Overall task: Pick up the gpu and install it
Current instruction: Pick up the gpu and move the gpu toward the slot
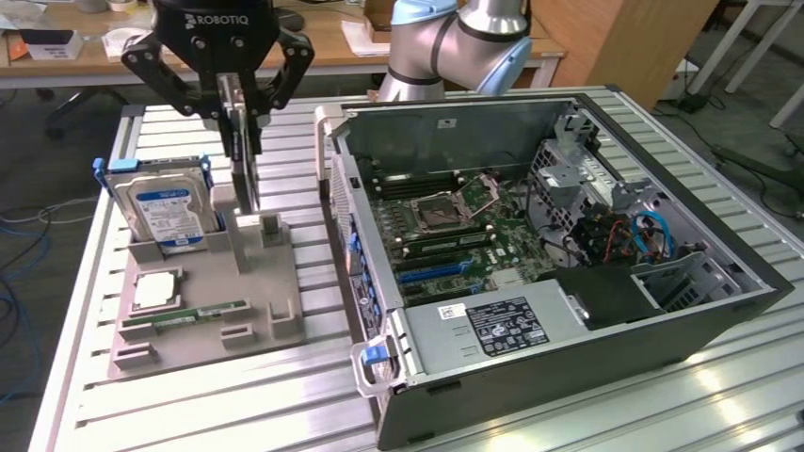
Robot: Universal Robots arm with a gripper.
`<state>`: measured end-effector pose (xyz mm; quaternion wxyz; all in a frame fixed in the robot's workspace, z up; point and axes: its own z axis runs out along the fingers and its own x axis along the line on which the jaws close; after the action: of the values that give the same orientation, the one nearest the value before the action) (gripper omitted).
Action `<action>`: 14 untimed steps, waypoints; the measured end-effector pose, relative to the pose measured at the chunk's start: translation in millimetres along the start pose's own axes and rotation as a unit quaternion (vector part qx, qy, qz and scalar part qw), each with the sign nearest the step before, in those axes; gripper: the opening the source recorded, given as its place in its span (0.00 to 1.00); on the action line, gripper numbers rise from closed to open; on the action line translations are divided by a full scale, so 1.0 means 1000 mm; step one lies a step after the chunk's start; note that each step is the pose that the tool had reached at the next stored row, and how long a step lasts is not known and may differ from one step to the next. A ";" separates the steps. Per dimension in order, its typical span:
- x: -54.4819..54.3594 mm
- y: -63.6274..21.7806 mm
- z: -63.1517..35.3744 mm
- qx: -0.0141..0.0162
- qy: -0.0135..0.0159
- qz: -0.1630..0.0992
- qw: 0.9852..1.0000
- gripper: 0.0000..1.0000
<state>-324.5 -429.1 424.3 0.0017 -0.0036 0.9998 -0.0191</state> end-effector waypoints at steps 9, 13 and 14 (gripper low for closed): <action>-0.023 -0.0002 0.0001 0.000 0.000 0.000 1.000 0.27; -0.031 -0.0002 0.0002 0.000 0.000 0.000 1.000 0.27; -0.032 -0.0003 0.0002 0.000 0.000 0.000 1.000 0.27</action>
<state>-292.2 -429.1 424.2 0.0018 -0.0037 0.9998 -0.0190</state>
